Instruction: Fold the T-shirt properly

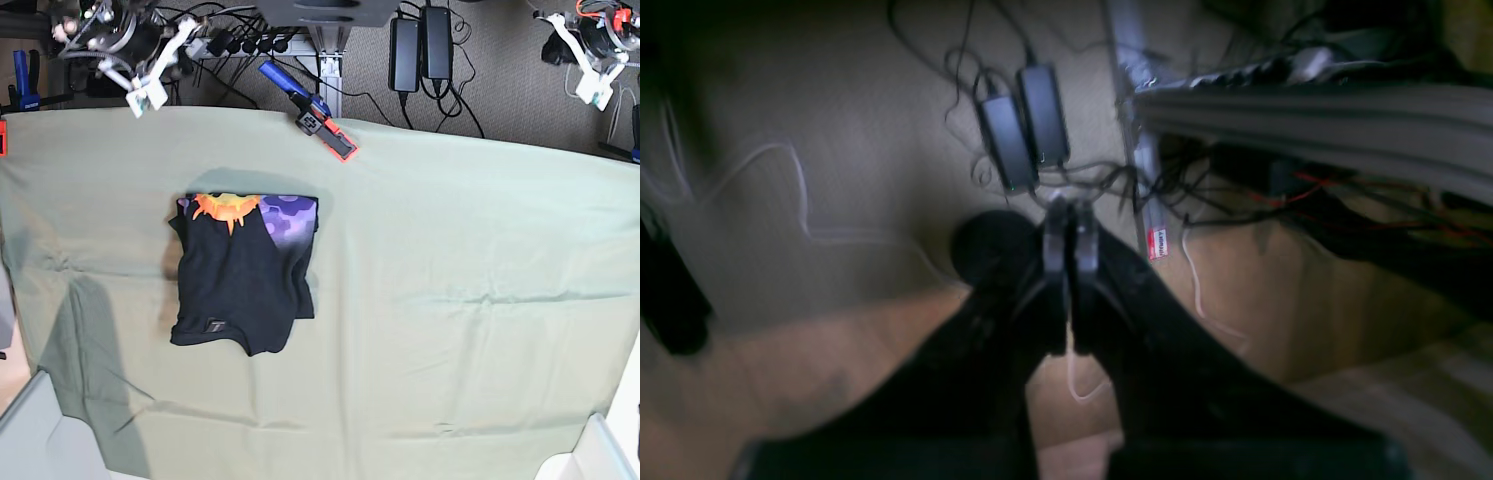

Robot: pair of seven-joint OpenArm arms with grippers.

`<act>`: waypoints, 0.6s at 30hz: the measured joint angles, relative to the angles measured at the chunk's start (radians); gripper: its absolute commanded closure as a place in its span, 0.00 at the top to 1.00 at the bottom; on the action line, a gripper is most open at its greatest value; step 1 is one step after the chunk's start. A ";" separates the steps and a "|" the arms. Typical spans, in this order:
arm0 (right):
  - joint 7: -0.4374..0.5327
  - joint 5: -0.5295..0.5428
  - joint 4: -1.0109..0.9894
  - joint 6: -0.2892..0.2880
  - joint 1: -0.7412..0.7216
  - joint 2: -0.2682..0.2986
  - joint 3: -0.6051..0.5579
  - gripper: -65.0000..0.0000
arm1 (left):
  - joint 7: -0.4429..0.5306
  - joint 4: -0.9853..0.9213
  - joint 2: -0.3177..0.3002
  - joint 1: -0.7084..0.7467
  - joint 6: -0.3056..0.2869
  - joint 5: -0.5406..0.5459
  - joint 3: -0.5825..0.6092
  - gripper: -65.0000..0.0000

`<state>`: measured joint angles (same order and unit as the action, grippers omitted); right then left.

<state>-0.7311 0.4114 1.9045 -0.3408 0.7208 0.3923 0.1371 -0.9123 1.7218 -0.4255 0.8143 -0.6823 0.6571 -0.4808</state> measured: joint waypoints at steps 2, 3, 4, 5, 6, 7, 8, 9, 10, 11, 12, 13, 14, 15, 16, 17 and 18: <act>-0.003 0.011 -0.016 0.000 0.028 0.001 0.000 0.00 | 0.061 -0.074 -0.003 -0.004 0.000 -0.048 0.014 0.00; -0.003 0.017 -0.028 0.000 0.037 0.002 0.000 0.00 | 0.072 -0.114 -0.005 -0.012 0.000 -0.076 0.024 0.00; 0.001 0.028 -0.044 0.000 0.047 0.002 0.001 0.00 | 0.076 -0.151 -0.006 -0.017 0.000 -0.091 0.039 0.00; 0.001 0.045 -0.063 0.000 0.048 0.002 0.000 0.00 | 0.082 -0.188 -0.007 -0.020 0.000 -0.088 0.057 0.00; -0.003 0.058 -0.082 0.000 0.047 0.001 -0.002 0.00 | 0.084 -0.227 -0.006 -0.026 0.000 -0.091 0.077 0.00; -0.007 0.072 -0.102 0.000 0.046 0.001 -0.009 0.00 | 0.082 -0.270 -0.004 -0.033 0.000 -0.101 0.100 0.00; -0.010 0.079 -0.124 0.000 0.046 0.001 -0.018 0.00 | 0.082 -0.312 -0.003 -0.044 0.000 -0.114 0.126 0.00; -0.015 0.081 -0.147 0.000 0.046 0.001 -0.026 0.00 | 0.087 -0.355 -0.003 -0.058 -0.001 -0.135 0.152 0.00; -0.014 0.078 -0.169 -0.001 0.047 0.001 -0.039 0.00 | 0.097 -0.397 -0.003 -0.075 0.017 -0.160 0.179 0.00; -0.014 0.079 -0.192 -0.001 0.047 0.002 -0.053 0.00 | 0.114 -0.439 -0.003 -0.096 0.048 -0.182 0.206 0.00; -0.014 0.077 -0.217 0.000 0.043 0.003 -0.068 0.00 | 0.129 -0.481 -0.003 -0.121 0.092 -0.206 0.232 0.00; -0.014 0.070 -0.242 -0.001 0.037 0.004 -0.085 0.00 | 0.129 -0.523 -0.002 -0.148 0.128 -0.224 0.257 0.00; -0.014 0.065 -0.271 -0.001 0.029 0.004 -0.103 0.00 | 0.132 -0.566 -0.002 -0.176 0.153 -0.237 0.285 0.00; -0.014 0.049 -0.305 -0.001 0.015 0.004 -0.122 0.00 | 0.130 -0.607 -0.002 -0.204 0.175 -0.245 0.315 0.00; -0.022 0.041 -0.342 -0.001 -0.001 0.003 -0.140 0.00 | 0.130 -0.648 -0.001 -0.233 0.196 -0.259 0.349 0.00; -0.046 0.047 -0.383 -0.001 -0.019 0.003 -0.159 0.00 | 0.129 -0.687 -0.001 -0.262 0.211 -0.278 0.384 0.00; -0.081 0.058 -0.427 -0.001 -0.038 0.003 -0.177 0.00 | 0.130 -0.728 0.000 -0.290 0.234 -0.294 0.420 0.00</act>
<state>-0.8120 0.4690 1.4776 -0.3416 0.6827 0.3954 -0.0402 -0.7826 0.9936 -0.4255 0.5240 -0.4484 0.3634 -0.0605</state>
